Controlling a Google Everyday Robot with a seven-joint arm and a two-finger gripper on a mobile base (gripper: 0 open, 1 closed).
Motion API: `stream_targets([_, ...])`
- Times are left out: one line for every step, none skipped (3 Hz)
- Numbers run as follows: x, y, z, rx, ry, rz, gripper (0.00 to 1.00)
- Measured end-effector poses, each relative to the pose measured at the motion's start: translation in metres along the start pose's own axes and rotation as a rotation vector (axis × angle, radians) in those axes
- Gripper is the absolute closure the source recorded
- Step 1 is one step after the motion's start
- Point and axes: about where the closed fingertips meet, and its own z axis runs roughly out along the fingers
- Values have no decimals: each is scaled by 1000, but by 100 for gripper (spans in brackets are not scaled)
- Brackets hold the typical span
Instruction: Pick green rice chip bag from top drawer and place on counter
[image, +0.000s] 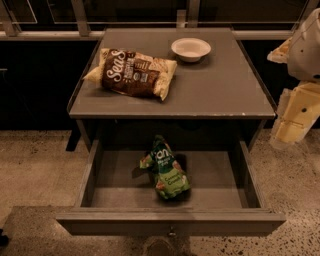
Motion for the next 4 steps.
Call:
stream_targets([0,0,0,0,0,0,0])
stream_targets([1,2,5,18,-39,17,0])
stream_targets([4,25,51,-30,-152,113,0])
stream_targets([1,60,124,-122,-297,233,0])
